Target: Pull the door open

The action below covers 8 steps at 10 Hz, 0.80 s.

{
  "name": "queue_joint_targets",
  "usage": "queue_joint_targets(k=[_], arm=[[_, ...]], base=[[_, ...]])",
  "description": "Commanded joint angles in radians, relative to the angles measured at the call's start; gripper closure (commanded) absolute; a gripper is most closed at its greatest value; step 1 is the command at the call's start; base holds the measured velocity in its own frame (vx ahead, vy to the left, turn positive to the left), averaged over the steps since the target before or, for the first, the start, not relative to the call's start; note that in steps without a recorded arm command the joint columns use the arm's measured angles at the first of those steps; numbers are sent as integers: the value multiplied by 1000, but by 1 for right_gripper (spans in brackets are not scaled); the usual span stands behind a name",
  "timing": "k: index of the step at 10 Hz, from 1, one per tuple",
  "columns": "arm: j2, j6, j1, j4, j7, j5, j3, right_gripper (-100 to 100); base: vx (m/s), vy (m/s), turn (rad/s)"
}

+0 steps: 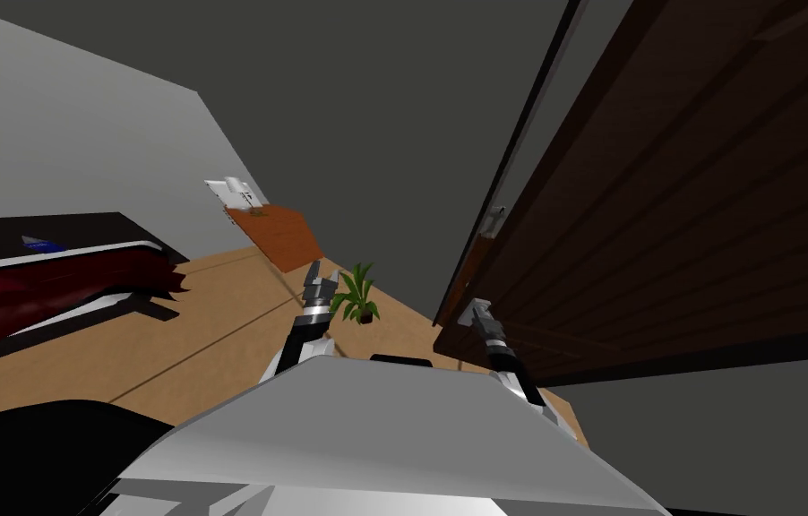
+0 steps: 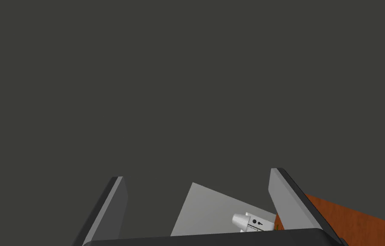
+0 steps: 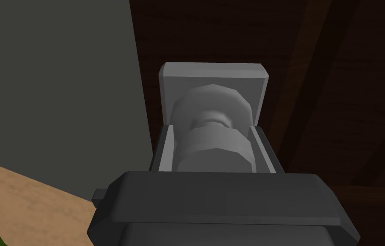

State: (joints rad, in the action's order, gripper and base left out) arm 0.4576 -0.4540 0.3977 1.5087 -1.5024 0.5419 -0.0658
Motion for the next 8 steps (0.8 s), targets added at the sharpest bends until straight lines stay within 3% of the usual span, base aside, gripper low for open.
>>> queue_joint_targets(k=[1, 4, 5, 6, 8], arm=[[16, -13, 8, 5, -17, -2, -12, 100], [51, -36, 22, 8, -49, -7, -34, 100], [58, -41, 25, 9, -55, -8, -39, 100], [53, -36, 21, 4, -50, -7, -36, 100], [80, -60, 35, 3, -76, -14, -55, 100]], base=[[-211, -55, 132], [-234, -62, 151], [-243, -61, 105], [-110, -20, 26], [-230, -67, 166]])
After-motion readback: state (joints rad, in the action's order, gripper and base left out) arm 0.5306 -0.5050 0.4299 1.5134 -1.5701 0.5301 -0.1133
